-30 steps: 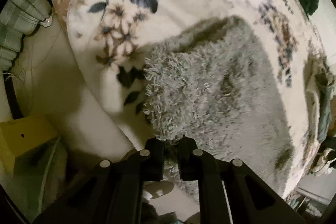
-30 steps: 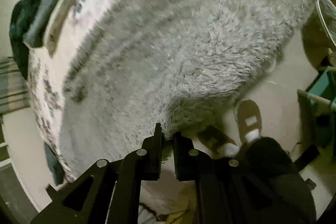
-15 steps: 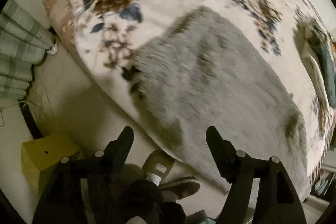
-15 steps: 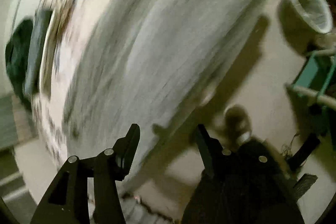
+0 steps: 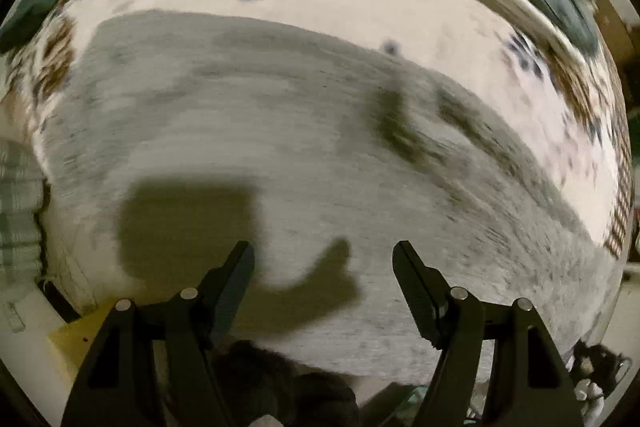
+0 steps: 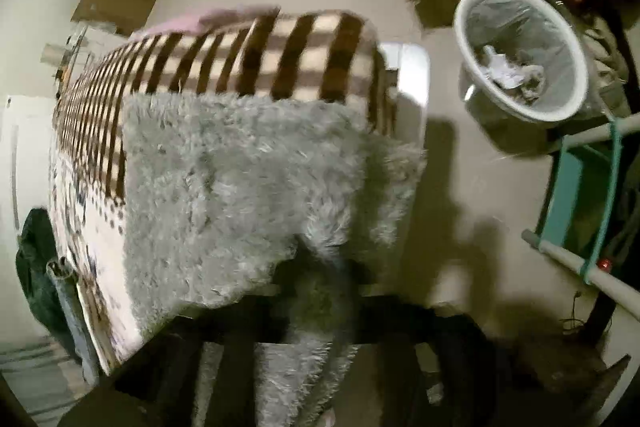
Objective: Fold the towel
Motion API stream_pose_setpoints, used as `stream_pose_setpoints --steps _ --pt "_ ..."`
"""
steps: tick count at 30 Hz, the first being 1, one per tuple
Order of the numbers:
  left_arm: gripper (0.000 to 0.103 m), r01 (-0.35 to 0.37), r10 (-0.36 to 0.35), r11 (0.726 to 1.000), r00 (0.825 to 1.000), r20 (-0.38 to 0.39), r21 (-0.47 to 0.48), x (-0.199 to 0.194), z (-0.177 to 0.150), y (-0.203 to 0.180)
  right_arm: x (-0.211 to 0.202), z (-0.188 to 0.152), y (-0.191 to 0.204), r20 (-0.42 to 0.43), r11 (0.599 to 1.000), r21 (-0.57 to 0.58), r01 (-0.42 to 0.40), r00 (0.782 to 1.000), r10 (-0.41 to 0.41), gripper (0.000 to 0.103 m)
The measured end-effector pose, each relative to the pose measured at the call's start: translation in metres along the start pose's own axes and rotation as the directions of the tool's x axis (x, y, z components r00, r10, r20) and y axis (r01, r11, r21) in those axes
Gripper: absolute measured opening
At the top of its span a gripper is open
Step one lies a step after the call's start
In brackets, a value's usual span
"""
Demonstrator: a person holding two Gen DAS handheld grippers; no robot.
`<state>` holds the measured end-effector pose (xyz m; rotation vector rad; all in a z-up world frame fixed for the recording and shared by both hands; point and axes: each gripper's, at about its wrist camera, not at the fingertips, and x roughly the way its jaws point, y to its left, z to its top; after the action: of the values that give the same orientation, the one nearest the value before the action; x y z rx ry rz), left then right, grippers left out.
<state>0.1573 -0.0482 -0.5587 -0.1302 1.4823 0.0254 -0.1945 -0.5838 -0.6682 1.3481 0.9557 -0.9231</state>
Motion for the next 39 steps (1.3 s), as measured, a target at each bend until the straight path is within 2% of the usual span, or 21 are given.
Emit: stream_pose_setpoints --steps 2,4,7,9,11,12,15,16,17,19,20,22,24,26,27,28,29,31,32,33,39 --pt "0.070 0.009 -0.009 1.000 1.000 -0.008 0.023 0.003 -0.001 -0.020 -0.009 -0.001 0.006 0.039 0.998 -0.059 0.012 0.999 -0.010 0.005" --pt "0.070 0.004 -0.003 0.999 1.000 -0.015 0.046 0.005 0.000 -0.036 -0.016 -0.010 0.004 0.062 0.994 -0.081 0.071 0.996 -0.066 0.004" --pt "0.070 0.014 -0.013 0.998 1.000 -0.019 0.055 0.006 0.005 -0.052 -0.011 -0.005 -0.008 0.012 0.987 -0.093 0.132 0.991 -0.131 0.005" --pt "0.070 0.008 -0.007 0.999 1.000 -0.021 0.047 0.005 0.011 -0.058 -0.009 -0.004 -0.002 -0.055 0.983 -0.126 0.135 0.988 -0.143 0.019" --pt "0.070 0.013 -0.013 1.000 0.999 -0.036 0.013 0.006 0.021 -0.058 -0.014 -0.009 0.016 -0.103 0.962 -0.171 0.211 0.968 -0.231 0.032" --pt "0.070 0.016 -0.016 1.000 0.999 -0.046 -0.006 0.007 0.026 -0.057 -0.020 -0.013 0.024 -0.105 0.957 -0.189 0.222 0.964 -0.245 0.033" --pt "0.070 0.020 -0.025 0.997 0.997 -0.079 -0.070 0.014 0.046 -0.054 -0.039 -0.046 0.062 -0.142 0.957 -0.240 0.164 0.969 -0.201 0.039" --pt "0.070 0.027 -0.036 0.996 0.995 -0.093 -0.089 0.017 0.052 -0.054 -0.036 -0.064 0.081 -0.197 0.956 -0.268 0.118 0.965 -0.174 0.039" --pt "0.070 0.048 -0.060 0.992 0.993 -0.105 -0.114 0.019 0.057 -0.053 -0.030 -0.083 0.097 -0.254 0.955 -0.286 0.075 0.955 -0.151 0.039" --pt "0.070 0.080 -0.098 0.985 0.988 -0.116 -0.152 0.023 0.066 -0.054 -0.009 -0.122 0.132 -0.389 0.955 -0.294 -0.030 0.917 -0.091 0.039" --pt "0.070 0.096 -0.118 0.981 0.985 -0.125 -0.169 0.026 0.071 -0.055 0.002 -0.136 0.146 -0.428 0.956 -0.289 -0.055 0.900 -0.077 0.039" --pt "0.070 0.102 -0.130 0.976 0.982 -0.139 -0.193 0.034 0.083 -0.058 0.028 -0.163 0.176 -0.494 0.961 -0.262 -0.089 0.868 -0.054 0.039" --pt "0.069 0.102 -0.137 0.970 0.979 -0.154 -0.219 0.045 0.093 -0.061 0.051 -0.181 0.198 -0.509 0.964 -0.253 -0.076 0.859 -0.066 0.039" --pt "0.054 0.103 -0.148 0.966 0.973 -0.179 -0.237 0.061 0.103 -0.062 0.077 -0.194 0.213 -0.527 0.972 -0.230 -0.044 0.845 -0.087 0.039" --pt "0.038 0.082 -0.130 0.968 0.972 -0.196 -0.237 0.070 0.107 -0.062 0.088 -0.197 0.219 -0.530 0.976 -0.215 -0.023 0.843 -0.097 0.039" --pt "0.028 0.075 -0.125 0.967 0.972 -0.200 -0.243 0.075 0.111 -0.061 0.098 -0.200 0.223 -0.524 0.977 -0.212 0.007 0.843 -0.120 0.039" --pt "0.024 0.066 -0.120 0.965 0.972 -0.201 -0.254 0.079 0.113 -0.058 0.107 -0.200 0.225 -0.513 0.975 -0.218 0.040 0.845 -0.149 0.039" --pt "0.016 0.069 -0.124 0.961 0.972 -0.197 -0.266 0.082 0.115 -0.057 0.114 -0.202 0.224 -0.479 0.972 -0.208 0.106 0.855 -0.196 0.028" --pt "0.014 0.072 -0.125 0.963 0.974 -0.189 -0.260 0.080 0.115 -0.057 0.113 -0.202 0.222 -0.462 0.971 -0.202 0.131 0.861 -0.213 0.014" --pt "0.012 0.077 -0.126 0.964 0.975 -0.182 -0.256 0.077 0.115 -0.056 0.112 -0.202 0.222 -0.451 0.968 -0.203 0.147 0.864 -0.226 0.012" --pt "0.011 0.132 -0.176 0.954 0.974 -0.143 -0.270 0.054 0.128 -0.065 0.083 -0.193 0.225 -0.411 0.979 -0.169 0.111 0.895 -0.173 0.009"
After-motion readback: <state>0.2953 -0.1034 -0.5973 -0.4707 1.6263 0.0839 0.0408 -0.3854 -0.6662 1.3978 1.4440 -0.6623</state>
